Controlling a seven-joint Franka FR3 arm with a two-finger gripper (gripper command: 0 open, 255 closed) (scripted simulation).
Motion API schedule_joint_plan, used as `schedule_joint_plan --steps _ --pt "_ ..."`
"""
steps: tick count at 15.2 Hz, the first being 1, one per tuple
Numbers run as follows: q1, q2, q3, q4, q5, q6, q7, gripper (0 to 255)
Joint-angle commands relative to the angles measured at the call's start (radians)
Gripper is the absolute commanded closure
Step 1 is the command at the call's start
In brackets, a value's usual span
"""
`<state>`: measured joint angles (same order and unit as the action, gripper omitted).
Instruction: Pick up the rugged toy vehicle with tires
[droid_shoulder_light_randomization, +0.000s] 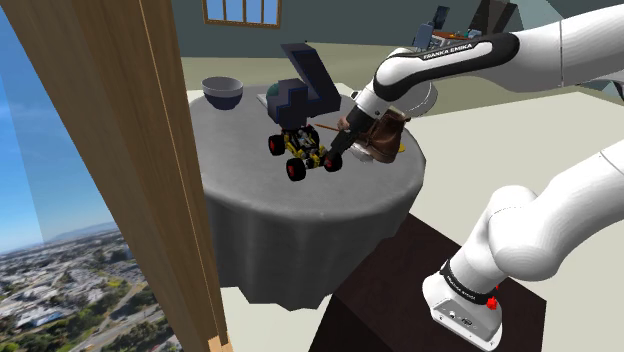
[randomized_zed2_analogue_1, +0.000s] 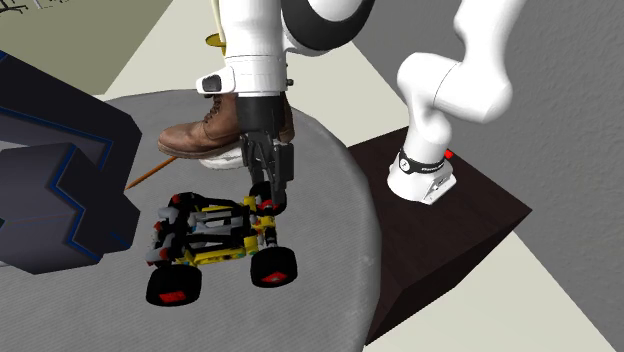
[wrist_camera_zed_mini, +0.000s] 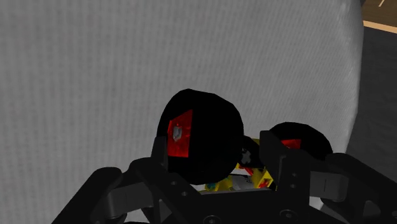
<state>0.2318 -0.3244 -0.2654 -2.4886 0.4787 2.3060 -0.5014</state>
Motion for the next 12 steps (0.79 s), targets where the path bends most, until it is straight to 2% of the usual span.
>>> schedule_joint_plan --steps 1,12 --pt "-0.004 -0.010 0.003 0.012 -0.011 -0.019 0.014 255" --pt "-0.023 -0.068 0.018 0.105 -0.070 -0.155 0.100 255"
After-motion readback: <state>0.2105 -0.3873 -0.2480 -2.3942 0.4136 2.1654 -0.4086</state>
